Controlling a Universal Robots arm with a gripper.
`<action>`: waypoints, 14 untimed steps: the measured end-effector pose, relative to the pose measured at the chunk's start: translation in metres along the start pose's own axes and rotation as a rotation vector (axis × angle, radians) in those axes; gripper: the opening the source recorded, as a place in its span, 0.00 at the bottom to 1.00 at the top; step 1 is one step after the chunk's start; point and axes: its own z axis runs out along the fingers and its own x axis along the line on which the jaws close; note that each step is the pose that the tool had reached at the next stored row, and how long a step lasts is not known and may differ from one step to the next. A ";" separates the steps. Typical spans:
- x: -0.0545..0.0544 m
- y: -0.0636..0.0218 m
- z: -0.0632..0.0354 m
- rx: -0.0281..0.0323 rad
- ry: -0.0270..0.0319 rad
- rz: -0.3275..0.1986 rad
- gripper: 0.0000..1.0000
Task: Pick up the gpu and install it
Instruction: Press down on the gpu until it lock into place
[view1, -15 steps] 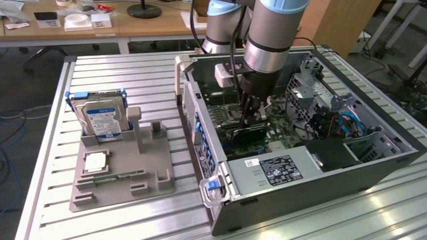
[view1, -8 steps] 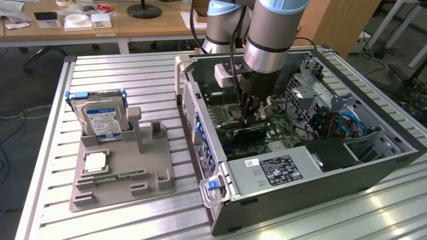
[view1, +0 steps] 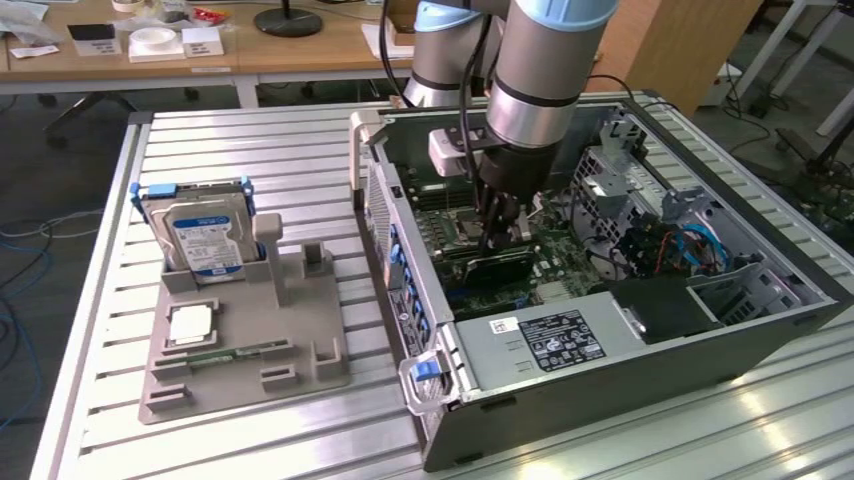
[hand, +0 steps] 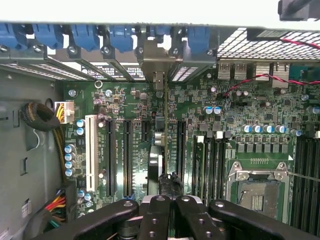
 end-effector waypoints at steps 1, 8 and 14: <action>0.000 0.0000 0.0004 0.0000 0.0003 0.000 0.10; 0.000 0.0000 0.0001 -0.0002 0.0000 0.000 0.10; 0.000 0.0000 -0.0030 0.0000 -0.0001 0.000 0.10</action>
